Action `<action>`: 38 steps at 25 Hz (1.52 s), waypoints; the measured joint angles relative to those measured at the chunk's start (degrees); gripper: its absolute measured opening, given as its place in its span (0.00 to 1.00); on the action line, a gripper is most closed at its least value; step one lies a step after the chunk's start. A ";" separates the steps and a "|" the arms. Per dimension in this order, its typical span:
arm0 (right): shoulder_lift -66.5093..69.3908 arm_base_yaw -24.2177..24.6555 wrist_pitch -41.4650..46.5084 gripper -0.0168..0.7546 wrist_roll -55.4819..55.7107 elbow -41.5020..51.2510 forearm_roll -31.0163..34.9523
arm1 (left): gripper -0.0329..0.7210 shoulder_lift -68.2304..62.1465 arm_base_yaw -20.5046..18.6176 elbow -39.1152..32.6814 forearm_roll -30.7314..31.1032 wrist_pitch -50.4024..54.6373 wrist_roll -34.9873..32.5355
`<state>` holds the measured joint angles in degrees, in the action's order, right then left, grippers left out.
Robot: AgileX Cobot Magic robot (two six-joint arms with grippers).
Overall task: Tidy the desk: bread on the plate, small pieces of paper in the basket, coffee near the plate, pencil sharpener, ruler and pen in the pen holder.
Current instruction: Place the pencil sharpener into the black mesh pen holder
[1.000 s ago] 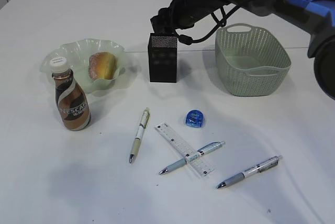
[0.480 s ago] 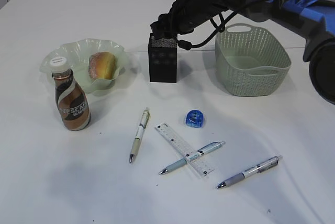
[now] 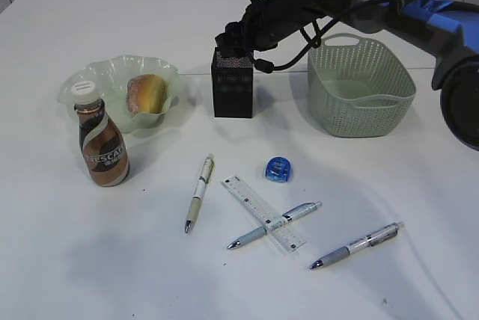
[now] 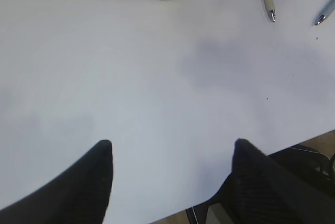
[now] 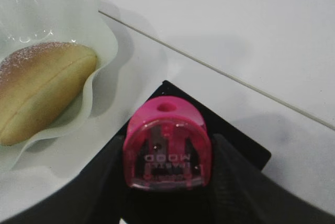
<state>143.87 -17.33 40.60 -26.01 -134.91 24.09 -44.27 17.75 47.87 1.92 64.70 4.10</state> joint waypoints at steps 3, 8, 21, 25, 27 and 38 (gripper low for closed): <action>0.00 0.00 0.00 0.62 0.00 0.00 -0.10 | 0.71 0.00 0.00 0.00 0.00 0.00 0.13; 0.00 0.00 0.00 0.70 0.00 0.00 -0.58 | 0.71 0.00 0.00 0.00 0.00 0.00 0.13; 0.07 0.00 18.47 0.71 -0.09 -14.62 -3.94 | 0.71 0.00 0.00 0.00 0.00 0.22 0.13; -0.44 0.00 25.55 0.71 0.62 -18.05 -6.03 | 0.71 0.00 0.00 0.00 -0.07 0.72 0.17; -1.31 0.00 28.93 0.71 1.31 -18.29 -7.00 | 0.71 0.00 0.00 0.00 -0.07 0.90 0.17; -11.08 0.00 31.38 0.71 18.17 -17.74 -17.00 | 0.71 0.00 0.00 0.00 -0.85 2.94 0.30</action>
<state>132.79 -17.33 71.98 -7.84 -152.65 7.09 -44.27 17.75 47.87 1.07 67.63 4.40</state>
